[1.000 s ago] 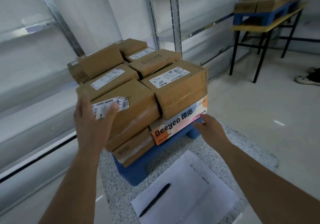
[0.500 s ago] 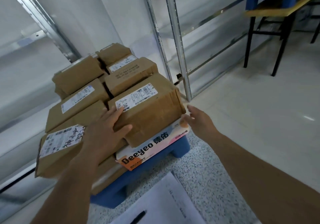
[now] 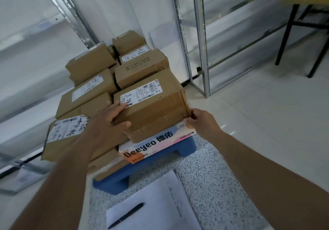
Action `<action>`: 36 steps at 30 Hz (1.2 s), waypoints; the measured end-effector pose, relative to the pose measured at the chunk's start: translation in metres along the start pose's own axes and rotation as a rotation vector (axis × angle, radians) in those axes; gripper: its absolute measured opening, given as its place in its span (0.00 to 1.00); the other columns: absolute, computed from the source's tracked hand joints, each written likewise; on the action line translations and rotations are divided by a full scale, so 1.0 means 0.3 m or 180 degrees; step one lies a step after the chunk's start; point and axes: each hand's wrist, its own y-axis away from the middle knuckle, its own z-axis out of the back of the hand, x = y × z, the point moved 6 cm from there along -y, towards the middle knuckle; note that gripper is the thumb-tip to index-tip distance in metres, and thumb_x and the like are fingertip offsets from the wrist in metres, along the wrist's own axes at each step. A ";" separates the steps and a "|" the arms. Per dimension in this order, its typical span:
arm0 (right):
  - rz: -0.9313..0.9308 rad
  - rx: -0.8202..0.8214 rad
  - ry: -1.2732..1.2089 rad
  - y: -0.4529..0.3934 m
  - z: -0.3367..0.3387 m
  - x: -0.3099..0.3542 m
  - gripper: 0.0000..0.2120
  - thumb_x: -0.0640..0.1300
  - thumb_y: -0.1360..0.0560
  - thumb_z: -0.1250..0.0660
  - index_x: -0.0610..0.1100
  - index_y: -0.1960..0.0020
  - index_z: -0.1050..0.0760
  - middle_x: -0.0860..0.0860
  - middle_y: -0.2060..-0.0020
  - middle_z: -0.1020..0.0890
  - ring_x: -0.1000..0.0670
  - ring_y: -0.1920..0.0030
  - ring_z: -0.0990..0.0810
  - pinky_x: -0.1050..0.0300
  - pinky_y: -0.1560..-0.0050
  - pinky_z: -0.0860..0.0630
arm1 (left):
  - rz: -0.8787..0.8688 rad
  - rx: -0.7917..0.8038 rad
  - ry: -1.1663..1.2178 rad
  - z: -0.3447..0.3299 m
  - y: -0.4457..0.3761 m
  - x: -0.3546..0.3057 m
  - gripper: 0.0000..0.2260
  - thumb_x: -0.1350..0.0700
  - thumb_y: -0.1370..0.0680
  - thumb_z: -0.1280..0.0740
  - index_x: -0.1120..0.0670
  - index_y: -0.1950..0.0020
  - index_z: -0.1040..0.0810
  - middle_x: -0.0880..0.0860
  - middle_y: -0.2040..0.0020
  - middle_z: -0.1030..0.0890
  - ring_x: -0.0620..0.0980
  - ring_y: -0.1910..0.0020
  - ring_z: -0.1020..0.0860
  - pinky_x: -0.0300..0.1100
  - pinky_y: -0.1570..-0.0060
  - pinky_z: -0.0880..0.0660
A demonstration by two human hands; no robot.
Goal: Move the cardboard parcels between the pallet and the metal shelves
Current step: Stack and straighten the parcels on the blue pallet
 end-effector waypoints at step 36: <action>0.0466 0.0779 0.0040 -0.094 0.065 0.120 0.22 0.39 0.29 0.30 0.45 0.35 0.26 0.50 0.44 0.20 0.50 0.41 0.24 0.51 0.39 0.27 | 0.0154 -0.0679 0.0400 0.020 -0.032 -0.235 0.34 0.29 0.29 0.43 0.40 0.26 0.41 0.45 0.24 0.43 0.44 0.25 0.50 0.49 0.27 0.54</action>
